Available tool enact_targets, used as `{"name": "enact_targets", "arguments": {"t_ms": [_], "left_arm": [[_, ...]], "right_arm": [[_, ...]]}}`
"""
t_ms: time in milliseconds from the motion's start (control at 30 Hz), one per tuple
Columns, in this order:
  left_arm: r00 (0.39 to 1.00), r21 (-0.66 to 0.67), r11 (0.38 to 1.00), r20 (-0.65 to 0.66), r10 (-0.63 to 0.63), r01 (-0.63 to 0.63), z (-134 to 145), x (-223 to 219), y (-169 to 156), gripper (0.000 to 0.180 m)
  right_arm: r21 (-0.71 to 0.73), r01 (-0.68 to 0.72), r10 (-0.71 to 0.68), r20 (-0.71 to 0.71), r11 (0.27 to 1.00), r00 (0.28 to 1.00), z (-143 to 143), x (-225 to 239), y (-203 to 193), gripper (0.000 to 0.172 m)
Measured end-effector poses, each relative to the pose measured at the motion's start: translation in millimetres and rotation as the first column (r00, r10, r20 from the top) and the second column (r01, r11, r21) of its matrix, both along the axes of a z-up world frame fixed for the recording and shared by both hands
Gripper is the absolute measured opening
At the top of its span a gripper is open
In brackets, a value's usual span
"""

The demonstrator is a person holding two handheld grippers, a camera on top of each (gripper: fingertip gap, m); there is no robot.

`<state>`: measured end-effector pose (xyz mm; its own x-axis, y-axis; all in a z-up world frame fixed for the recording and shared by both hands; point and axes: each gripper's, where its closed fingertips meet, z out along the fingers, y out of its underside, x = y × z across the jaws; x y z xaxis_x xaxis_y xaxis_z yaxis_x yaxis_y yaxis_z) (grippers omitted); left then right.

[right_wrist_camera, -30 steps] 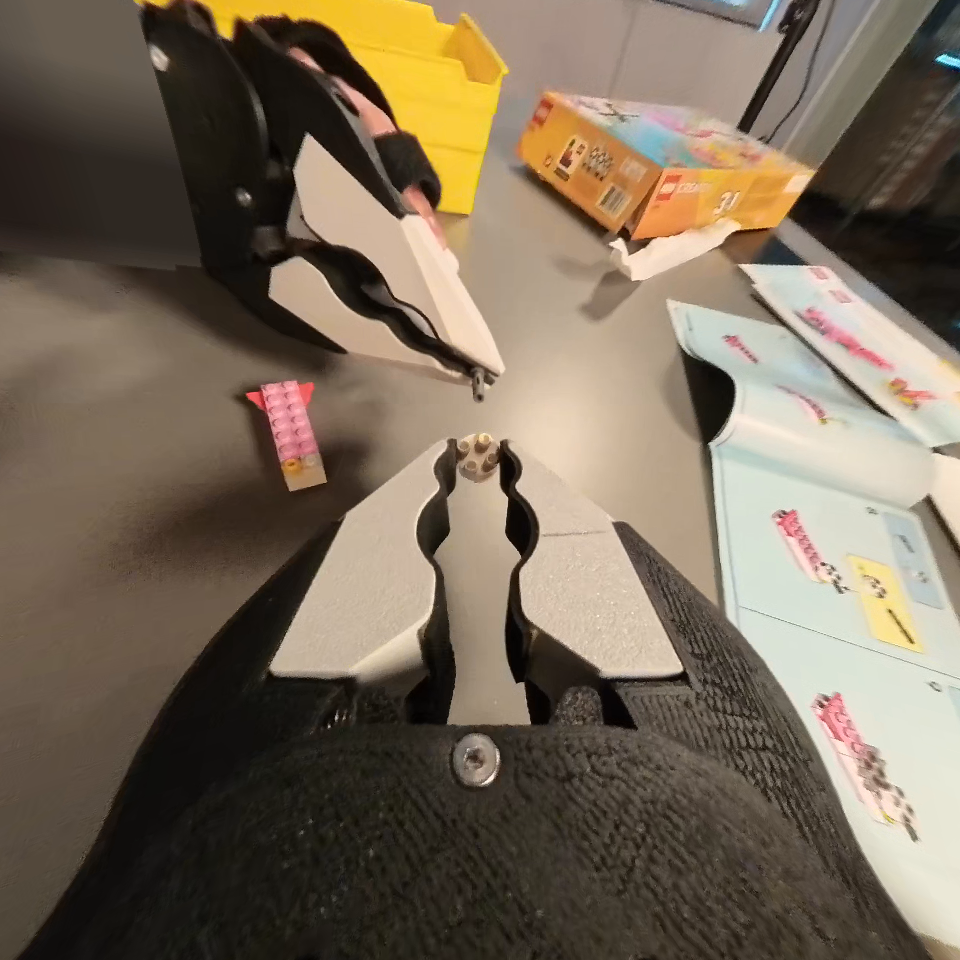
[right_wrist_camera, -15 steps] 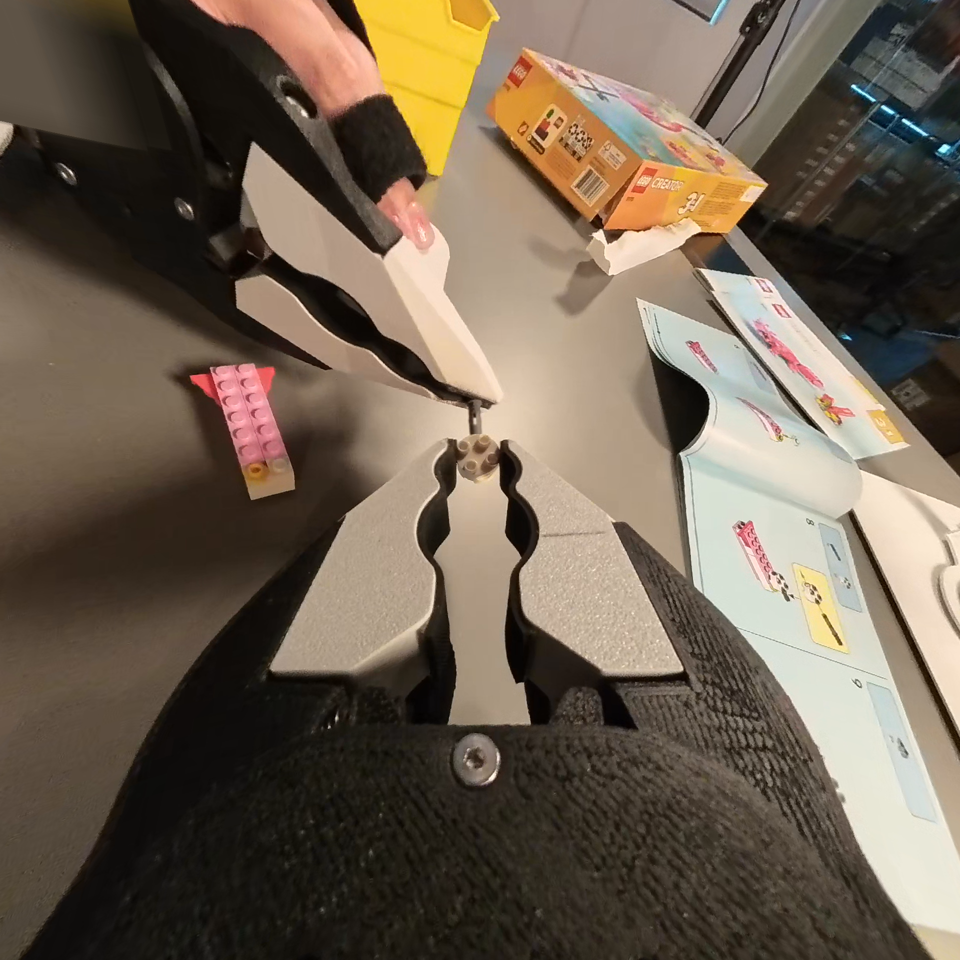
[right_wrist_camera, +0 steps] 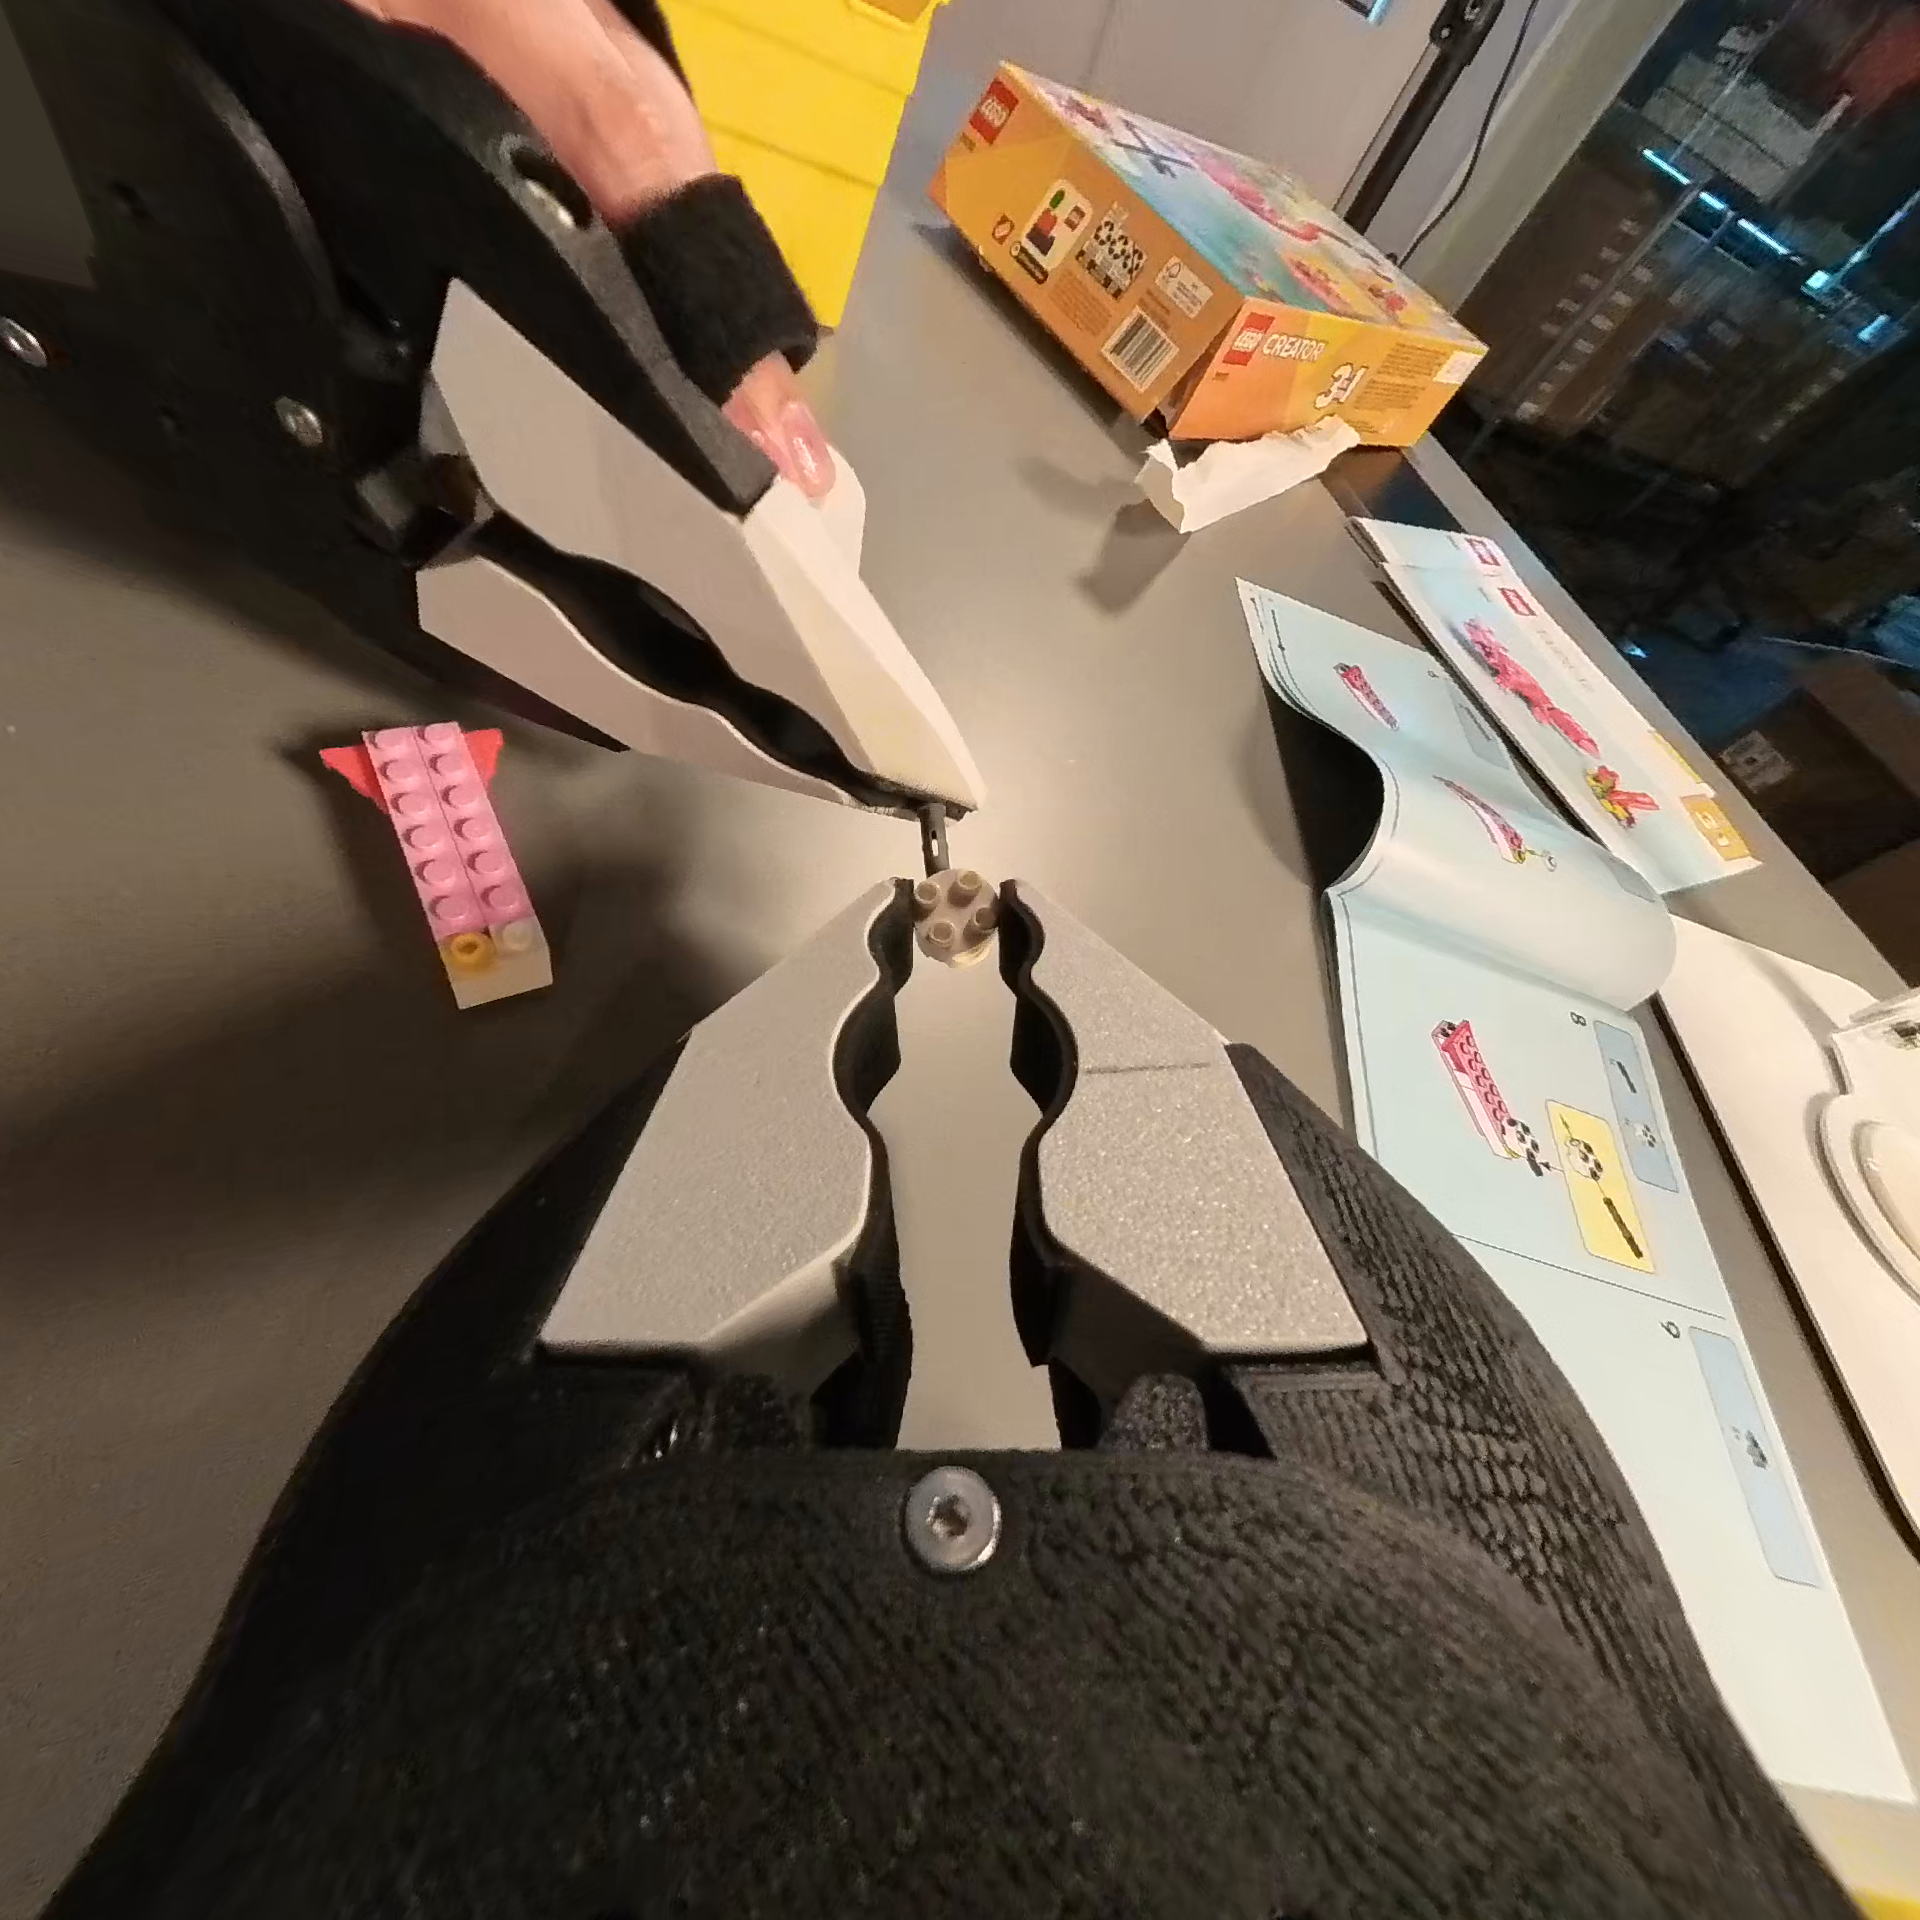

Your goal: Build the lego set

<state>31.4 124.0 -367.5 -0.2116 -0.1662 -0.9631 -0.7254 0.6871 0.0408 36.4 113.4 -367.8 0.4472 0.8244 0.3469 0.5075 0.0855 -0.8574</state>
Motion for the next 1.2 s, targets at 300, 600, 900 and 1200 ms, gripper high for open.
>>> {"name": "enact_targets", "arguments": {"t_ms": [300, 600, 900, 1200], "left_arm": [[0.992, -0.125, 0.987, 0.064, 0.107, -0.098, -4, 0, 8, 0.003], [0.991, -0.213, 0.973, 0.077, 0.109, -0.091, -9, 1, 6, 0.003], [0.982, -0.393, 0.919, 0.158, 0.099, -0.030, -9, 4, -1, 0.003], [0.932, -0.762, 0.619, 0.338, 0.130, 0.190, -2, 8, -18, 0.003]], "right_arm": [[0.042, 0.076, -0.077, 0.035, 0.996, 0.996, -1, 3, 8, 0.014], [0.115, 0.054, -0.064, 0.084, 0.992, 0.994, -3, 2, 7, 0.014], [0.154, -0.005, -0.007, 0.076, 0.988, 0.997, 1, 3, 2, 0.014], [0.004, -0.087, 0.087, -0.132, 0.996, 0.987, 17, 3, -8, 0.014]]}}
